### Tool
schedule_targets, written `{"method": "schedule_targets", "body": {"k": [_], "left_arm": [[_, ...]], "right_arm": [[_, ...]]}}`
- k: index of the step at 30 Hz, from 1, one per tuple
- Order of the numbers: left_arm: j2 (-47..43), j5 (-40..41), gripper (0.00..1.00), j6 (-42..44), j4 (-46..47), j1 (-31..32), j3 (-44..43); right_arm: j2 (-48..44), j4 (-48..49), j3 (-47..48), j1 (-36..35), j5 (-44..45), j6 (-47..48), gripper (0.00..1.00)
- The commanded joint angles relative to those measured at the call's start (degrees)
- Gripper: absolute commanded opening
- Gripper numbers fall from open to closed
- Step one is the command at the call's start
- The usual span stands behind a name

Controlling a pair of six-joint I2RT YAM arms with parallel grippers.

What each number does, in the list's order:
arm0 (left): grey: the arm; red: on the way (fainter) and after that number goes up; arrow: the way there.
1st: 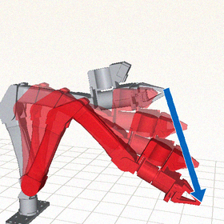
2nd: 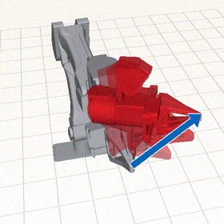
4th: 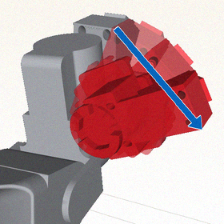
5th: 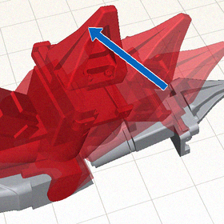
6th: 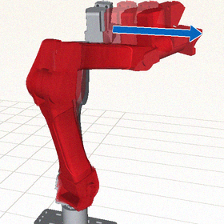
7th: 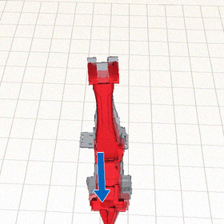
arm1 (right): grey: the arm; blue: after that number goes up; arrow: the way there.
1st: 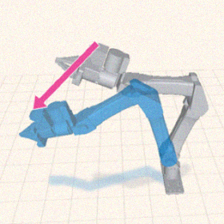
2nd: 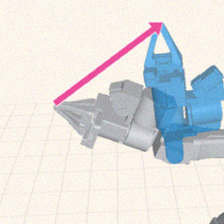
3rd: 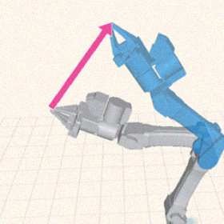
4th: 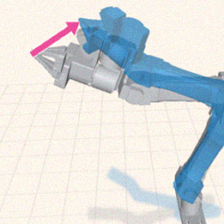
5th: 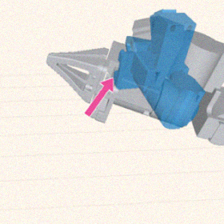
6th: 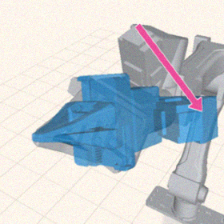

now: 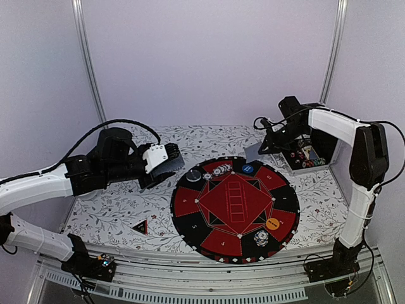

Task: Distribute texas hold em gaming equipment
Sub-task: Distribute the poker card in the big blind area.

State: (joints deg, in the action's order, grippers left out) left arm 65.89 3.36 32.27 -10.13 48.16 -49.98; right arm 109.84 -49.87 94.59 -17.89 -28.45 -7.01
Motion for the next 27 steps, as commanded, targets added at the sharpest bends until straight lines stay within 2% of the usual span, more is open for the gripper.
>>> {"method": "schedule_targets", "body": {"k": [1, 10, 14, 17, 21, 27], "left_arm": [[-0.31, -0.31, 0.63, -0.64, 1.75, -0.78, 0.65], [-0.06, -1.57, 0.63, -0.72, 1.80, -0.93, 0.67], [-0.32, -1.66, 0.63, -0.74, 1.78, -0.93, 0.76], [-0.11, -1.69, 0.63, -0.72, 1.69, -0.97, 0.77], [0.12, -2.39, 0.63, -0.89, 1.61, -0.97, 0.67], [0.25, -2.74, 0.63, -1.05, 1.61, -0.98, 0.67]], "right_arm": [[4.64, 2.29, 2.31, -0.09, -6.27, -0.28, 0.02], [-4.25, 0.53, -10.04, 0.00, -4.01, -0.34, 0.02], [-11.01, -0.23, -20.13, -0.11, -7.59, -1.95, 0.02], [-15.28, -1.58, -27.24, -0.48, -13.63, -2.53, 0.02], [-15.69, -3.40, -32.91, -4.81, -16.19, -2.72, 0.02], [-13.64, -3.23, -33.21, -6.51, -17.17, -1.01, 0.02]]}}
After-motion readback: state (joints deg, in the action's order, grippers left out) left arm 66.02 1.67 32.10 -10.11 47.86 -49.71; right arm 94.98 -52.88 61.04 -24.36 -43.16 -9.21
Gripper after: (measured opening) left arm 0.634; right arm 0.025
